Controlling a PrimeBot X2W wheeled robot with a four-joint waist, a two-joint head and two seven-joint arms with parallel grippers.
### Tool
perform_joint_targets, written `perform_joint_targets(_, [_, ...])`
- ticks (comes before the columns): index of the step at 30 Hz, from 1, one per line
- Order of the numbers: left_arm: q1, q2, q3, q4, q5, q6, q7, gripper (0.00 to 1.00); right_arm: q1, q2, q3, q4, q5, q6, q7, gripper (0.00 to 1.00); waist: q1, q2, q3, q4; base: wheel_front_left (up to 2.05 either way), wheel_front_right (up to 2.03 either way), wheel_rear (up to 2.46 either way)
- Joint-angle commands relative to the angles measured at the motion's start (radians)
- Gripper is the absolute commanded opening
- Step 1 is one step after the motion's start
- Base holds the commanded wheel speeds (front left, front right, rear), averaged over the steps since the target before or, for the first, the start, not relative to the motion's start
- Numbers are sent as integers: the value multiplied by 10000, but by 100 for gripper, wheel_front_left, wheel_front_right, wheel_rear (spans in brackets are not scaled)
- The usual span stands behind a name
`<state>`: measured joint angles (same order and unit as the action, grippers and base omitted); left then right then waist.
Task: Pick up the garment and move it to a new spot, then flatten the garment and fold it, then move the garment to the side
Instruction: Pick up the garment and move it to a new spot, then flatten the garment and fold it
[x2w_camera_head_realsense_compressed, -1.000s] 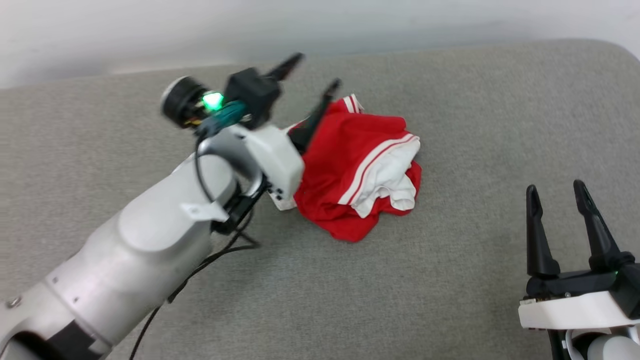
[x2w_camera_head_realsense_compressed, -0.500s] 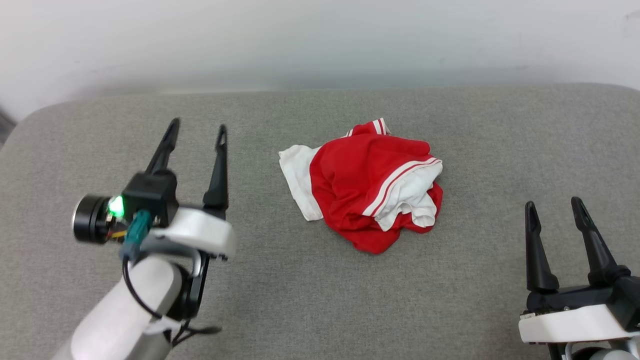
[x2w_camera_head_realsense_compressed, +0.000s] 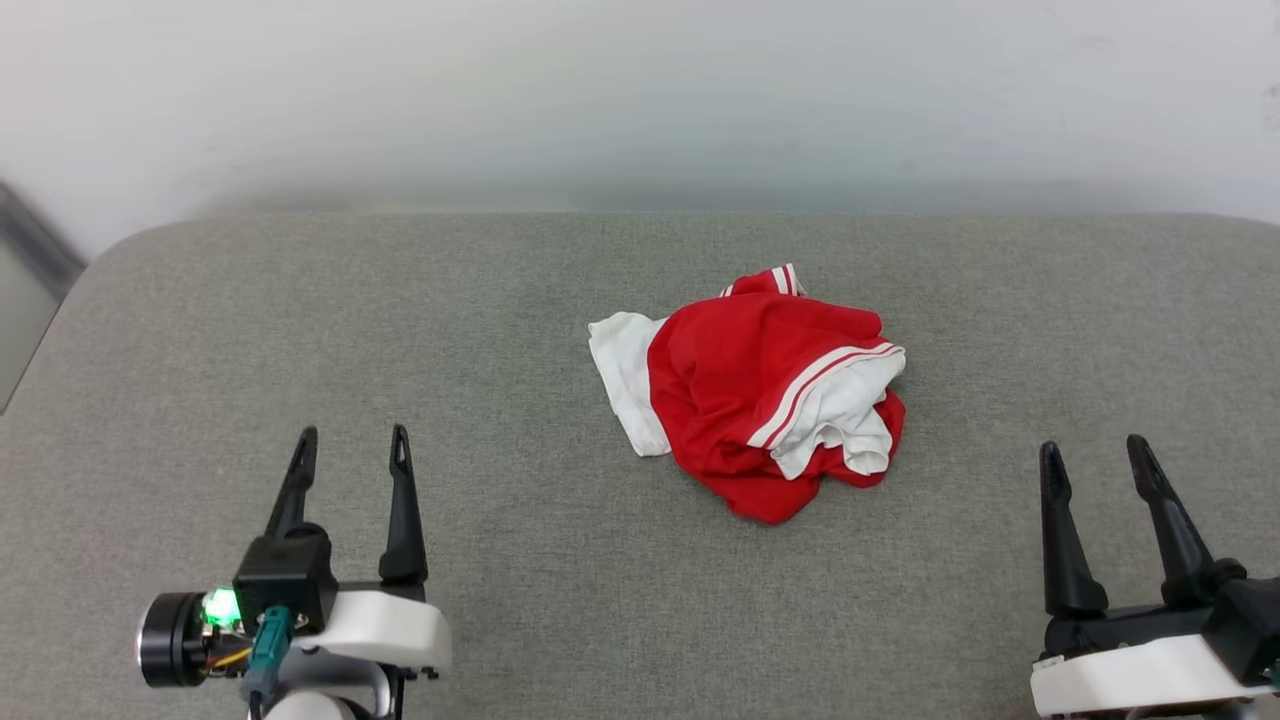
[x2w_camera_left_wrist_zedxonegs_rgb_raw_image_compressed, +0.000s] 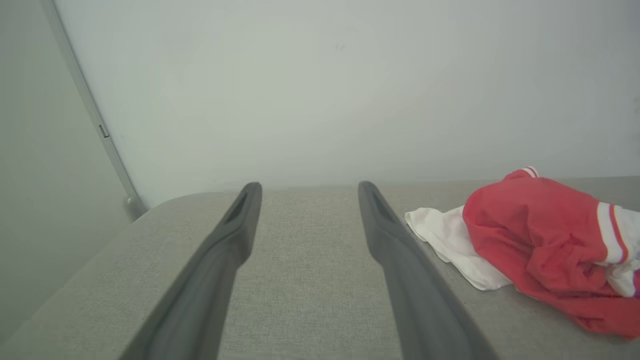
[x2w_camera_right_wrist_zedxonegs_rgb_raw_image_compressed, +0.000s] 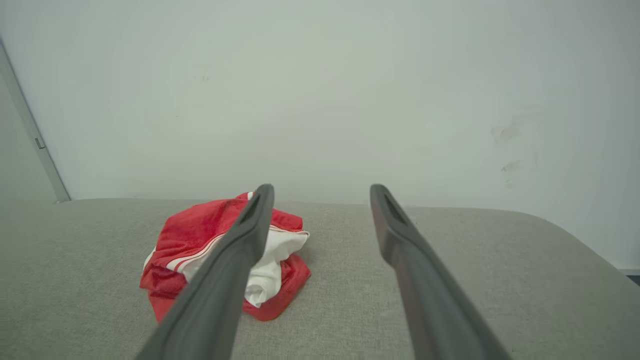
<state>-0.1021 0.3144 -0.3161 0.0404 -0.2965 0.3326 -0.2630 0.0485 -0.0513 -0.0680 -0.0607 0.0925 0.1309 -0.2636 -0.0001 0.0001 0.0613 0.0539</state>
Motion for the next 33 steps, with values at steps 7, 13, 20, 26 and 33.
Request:
perform_joint_targets(7, [816, -946, 933, 152, 912, -807, -26, 100, 360, 20, -2, 339, 408, -3, -17, 100, 1, -1, -139, 37, 0, 0, 0])
perform_joint_targets(13, [1140, -1493, 1576, 211, 1425, -1379, -26, 100, 536, 20, -29, 555, 605, -3, -17, 100, 1, -1, -217, 36, 0, 0, 0])
perform_joint_targets(20, [1415, -1882, 2093, 241, 1899, -1852, -26, 100, 601, 20, 13, 706, 735, -3, -17, 100, 1, -1, -287, 21, 0, 0, 0])
perform_joint_targets(26, [1524, -2114, 2371, 270, 2163, -2160, -26, 100, 641, 20, 9, 715, 774, -3, -17, 100, 1, -1, -289, 37, 0, 0, 0])
perform_joint_targets(33, [1498, -2269, 2601, 328, 2342, -2373, -26, 100, 617, 20, 9, 696, 746, -3, -17, 100, 1, -1, -250, 59, 0, 0, 0])
